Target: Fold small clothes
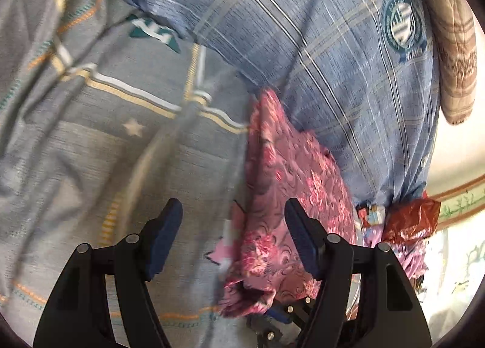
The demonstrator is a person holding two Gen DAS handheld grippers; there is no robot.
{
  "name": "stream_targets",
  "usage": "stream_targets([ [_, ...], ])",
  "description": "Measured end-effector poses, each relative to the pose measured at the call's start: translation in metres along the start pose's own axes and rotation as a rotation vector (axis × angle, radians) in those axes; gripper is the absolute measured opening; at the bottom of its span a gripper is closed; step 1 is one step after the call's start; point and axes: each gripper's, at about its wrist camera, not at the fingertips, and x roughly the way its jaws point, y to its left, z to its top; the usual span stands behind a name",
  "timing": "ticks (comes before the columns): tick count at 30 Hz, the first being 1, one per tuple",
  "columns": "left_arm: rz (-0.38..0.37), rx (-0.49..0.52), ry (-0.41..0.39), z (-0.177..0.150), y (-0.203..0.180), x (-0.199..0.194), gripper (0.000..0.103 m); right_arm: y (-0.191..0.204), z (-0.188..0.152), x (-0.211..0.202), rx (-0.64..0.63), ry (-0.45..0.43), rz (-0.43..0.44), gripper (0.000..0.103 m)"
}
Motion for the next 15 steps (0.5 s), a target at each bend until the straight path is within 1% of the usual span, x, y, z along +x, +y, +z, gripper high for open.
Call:
stream_targets([
  [1, 0.013, 0.015, 0.010, -0.002, -0.005, 0.005, 0.078, -0.003, -0.001, -0.005, 0.025, -0.006, 0.015, 0.015],
  [3, 0.038, 0.052, 0.031, -0.007, -0.016, 0.016, 0.078, -0.012, -0.002, -0.018, 0.082, -0.016, 0.056, 0.015],
  [4, 0.044, 0.067, 0.041, -0.009, -0.021, 0.021, 0.078, -0.013, -0.004, -0.025, 0.081, -0.024, 0.051, 0.016],
  [6, 0.061, 0.090, 0.049, -0.013, -0.028, 0.029, 0.078, -0.018, -0.011, -0.041, 0.071, -0.049, 0.010, 0.022],
  [7, 0.084, 0.106, 0.050, -0.015, -0.033, 0.034, 0.078, -0.023, -0.017, -0.046, 0.079, -0.056, -0.014, 0.022],
  [9, 0.156, 0.134, 0.061, -0.018, -0.039, 0.046, 0.069, -0.039, -0.030, -0.045, 0.131, -0.017, -0.060, 0.022],
  [10, 0.181, 0.150, 0.047, -0.019, -0.042, 0.048, 0.064, -0.045, -0.036, -0.044, 0.156, 0.010, -0.070, 0.022],
  [11, 0.189, 0.169, 0.039, -0.020, -0.046, 0.047, 0.059, -0.050, -0.041, -0.044, 0.177, 0.014, -0.059, 0.022],
  [12, 0.174, 0.169, 0.047, -0.020, -0.046, 0.045, 0.055, -0.050, -0.044, -0.052, 0.189, -0.004, -0.053, 0.022],
  [13, 0.133, 0.150, 0.064, -0.018, -0.043, 0.042, 0.052, -0.048, -0.042, -0.056, 0.190, -0.005, -0.058, 0.022],
  [15, 0.087, 0.107, 0.056, -0.014, -0.033, 0.033, 0.052, -0.040, -0.038, -0.065, 0.168, -0.027, -0.050, 0.027],
])
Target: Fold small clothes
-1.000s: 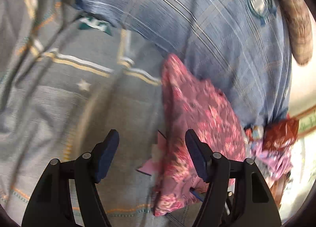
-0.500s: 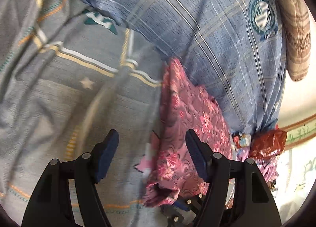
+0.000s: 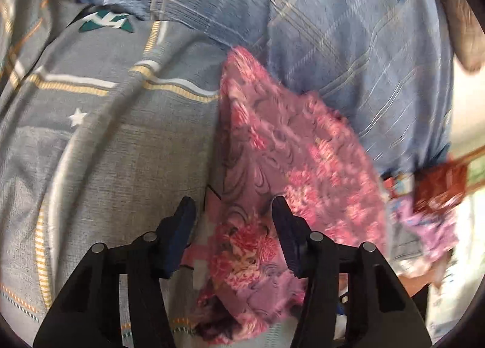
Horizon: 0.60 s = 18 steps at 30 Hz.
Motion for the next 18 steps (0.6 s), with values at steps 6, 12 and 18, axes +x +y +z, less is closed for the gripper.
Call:
stream_targets([
  [6, -0.063, -0.106, -0.078, 0.008, 0.035, -0.032, 0.054, 0.047, 0.009, 0.004, -0.146, -0.031, 0.032, 0.057],
  [12, -0.066, -0.114, -0.070, 0.011, 0.042, -0.032, 0.057, 0.082, 0.019, 0.057, -0.347, 0.022, -0.118, 0.057],
  [18, -0.066, -0.101, -0.052, 0.011, 0.040, -0.031, 0.060, 0.075, 0.028, 0.057, -0.329, -0.007, -0.067, 0.011],
])
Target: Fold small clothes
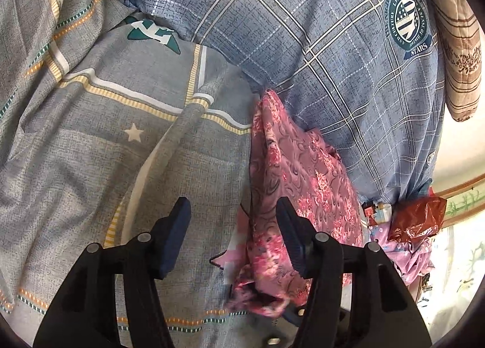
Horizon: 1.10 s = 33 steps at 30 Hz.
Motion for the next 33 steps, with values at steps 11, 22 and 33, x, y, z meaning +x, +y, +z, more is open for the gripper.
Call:
stream_targets([
  [11, -0.145, 0.005, 0.090, 0.003, -0.030, 0.032, 0.081, -0.043, -0.002, -0.039, 0.201, -0.112, 0.102, 0.008],
  [22, -0.059, 0.160, 0.325, 0.032, -0.065, 0.094, 0.081, -0.047, -0.021, -0.021, 0.240, -0.062, 0.148, 0.020],
  [33, -0.033, 0.356, 0.347, 0.026, -0.088, 0.103, 0.074, 0.003, -0.021, -0.006, -0.011, -0.027, -0.056, 0.047],
])
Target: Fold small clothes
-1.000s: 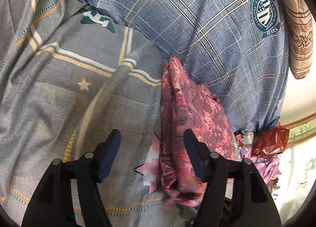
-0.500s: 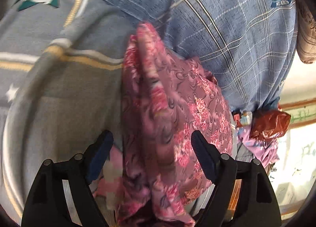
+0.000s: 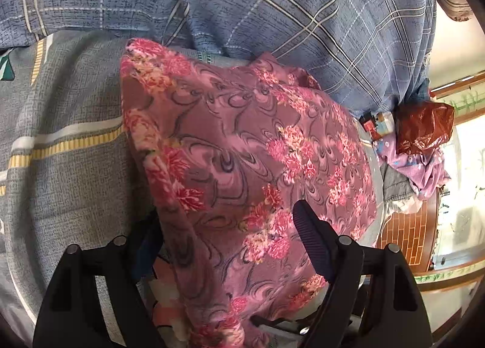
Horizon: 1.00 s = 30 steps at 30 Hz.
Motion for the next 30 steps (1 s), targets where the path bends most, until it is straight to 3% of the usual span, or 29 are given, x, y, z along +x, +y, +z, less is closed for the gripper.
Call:
stream_targets([
  [1, 0.002, -0.013, -0.014, 0.000, 0.002, 0.000, 0.052, 0.003, 0.002, 0.002, -0.017, -0.001, -0.009, 0.046],
  [2, 0.019, -0.031, -0.022, -0.001, 0.005, 0.000, 0.036, 0.003, 0.004, 0.001, -0.030, -0.017, -0.007, 0.033],
  [3, 0.025, -0.046, -0.026, -0.001, 0.009, 0.000, 0.031, 0.000, 0.007, -0.001, -0.034, -0.033, -0.001, 0.015],
  [5, 0.013, -0.086, -0.045, -0.004, 0.012, -0.005, 0.019, -0.012, 0.011, -0.006, 0.009, -0.045, 0.029, 0.010],
  [11, -0.028, -0.077, -0.141, -0.009, -0.031, -0.032, 0.015, -0.059, 0.002, -0.052, 0.220, -0.157, 0.094, 0.008],
  [18, 0.046, 0.013, -0.144, -0.001, -0.110, -0.025, 0.015, -0.108, -0.029, -0.101, 0.407, -0.249, 0.142, 0.008],
  [27, 0.180, 0.080, -0.024, 0.013, -0.190, 0.056, 0.016, -0.172, -0.100, -0.131, 0.625, -0.298, 0.161, 0.008],
  [30, 0.279, 0.094, 0.027, 0.017, -0.205, 0.095, 0.021, -0.196, -0.128, -0.124, 0.747, -0.273, 0.195, 0.011],
])
